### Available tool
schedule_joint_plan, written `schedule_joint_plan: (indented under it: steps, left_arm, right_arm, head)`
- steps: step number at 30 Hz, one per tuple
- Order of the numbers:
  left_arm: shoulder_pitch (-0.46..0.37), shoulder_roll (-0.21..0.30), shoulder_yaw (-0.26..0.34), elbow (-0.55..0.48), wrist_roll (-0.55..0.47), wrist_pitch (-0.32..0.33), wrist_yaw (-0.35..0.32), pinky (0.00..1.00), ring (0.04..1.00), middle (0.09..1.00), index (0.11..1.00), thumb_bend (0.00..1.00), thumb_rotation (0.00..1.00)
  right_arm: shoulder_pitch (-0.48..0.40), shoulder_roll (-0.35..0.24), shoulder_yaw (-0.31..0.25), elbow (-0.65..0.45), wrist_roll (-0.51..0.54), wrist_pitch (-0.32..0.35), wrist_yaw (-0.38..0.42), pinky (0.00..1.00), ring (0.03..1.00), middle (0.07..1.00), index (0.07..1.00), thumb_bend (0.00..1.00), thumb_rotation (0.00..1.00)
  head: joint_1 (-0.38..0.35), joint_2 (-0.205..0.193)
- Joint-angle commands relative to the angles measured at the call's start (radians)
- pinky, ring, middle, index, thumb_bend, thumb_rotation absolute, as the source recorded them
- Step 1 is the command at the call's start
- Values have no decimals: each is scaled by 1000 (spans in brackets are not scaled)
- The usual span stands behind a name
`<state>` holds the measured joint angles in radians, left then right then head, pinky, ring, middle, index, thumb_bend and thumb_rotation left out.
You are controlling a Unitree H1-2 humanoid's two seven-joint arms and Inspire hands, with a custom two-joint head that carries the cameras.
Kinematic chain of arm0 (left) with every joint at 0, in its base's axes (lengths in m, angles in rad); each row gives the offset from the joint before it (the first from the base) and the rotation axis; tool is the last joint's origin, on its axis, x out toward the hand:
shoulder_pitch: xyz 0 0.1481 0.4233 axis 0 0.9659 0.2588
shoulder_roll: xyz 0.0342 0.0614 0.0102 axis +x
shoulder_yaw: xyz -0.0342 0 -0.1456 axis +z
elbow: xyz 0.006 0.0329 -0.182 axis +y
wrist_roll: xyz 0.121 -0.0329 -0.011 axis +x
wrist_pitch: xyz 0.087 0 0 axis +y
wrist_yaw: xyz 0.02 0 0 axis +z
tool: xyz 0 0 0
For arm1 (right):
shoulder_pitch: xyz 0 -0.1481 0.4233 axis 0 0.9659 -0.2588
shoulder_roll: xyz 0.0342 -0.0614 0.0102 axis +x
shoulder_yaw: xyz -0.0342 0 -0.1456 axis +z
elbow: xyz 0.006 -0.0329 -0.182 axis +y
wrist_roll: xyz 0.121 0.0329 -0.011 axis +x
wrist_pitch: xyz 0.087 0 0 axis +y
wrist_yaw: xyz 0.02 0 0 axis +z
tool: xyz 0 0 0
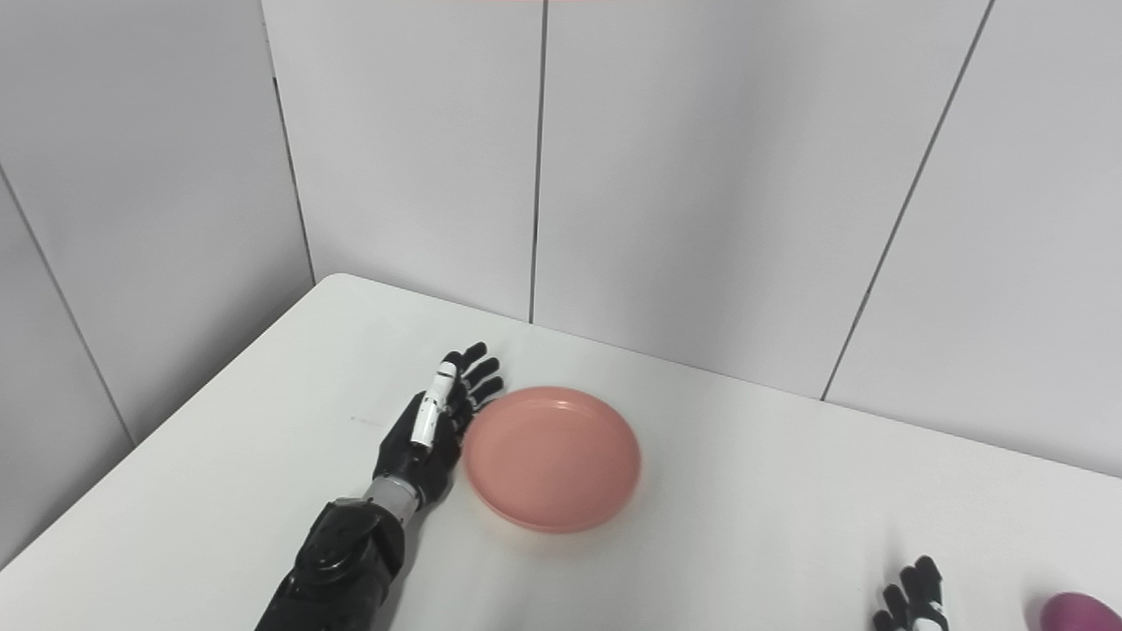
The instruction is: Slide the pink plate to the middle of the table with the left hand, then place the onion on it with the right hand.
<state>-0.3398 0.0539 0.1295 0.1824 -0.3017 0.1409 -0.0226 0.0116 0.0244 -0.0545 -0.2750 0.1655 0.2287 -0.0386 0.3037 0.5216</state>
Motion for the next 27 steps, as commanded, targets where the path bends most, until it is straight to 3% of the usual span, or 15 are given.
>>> schedule_joint_plan:
  steps: [1, 27]
  left_arm:
    - [-31, -5, -7, -39, 6, 12, -10, 914, 929, 932, 909, 431, 1000]
    - [-38, -98, -52, -160, 18, 137, 23, 947, 949, 954, 937, 444, 1000]
  right_arm:
    - [-11, 3, 4, -35, -3, -14, 6, 1000, 1000, 1000, 1000, 161, 1000]
    - [-1, 32, 20, -30, -61, -23, -12, 1000, 1000, 1000, 1000, 162, 1000]
  head:
    - [0, 2]
    - [-98, 26]
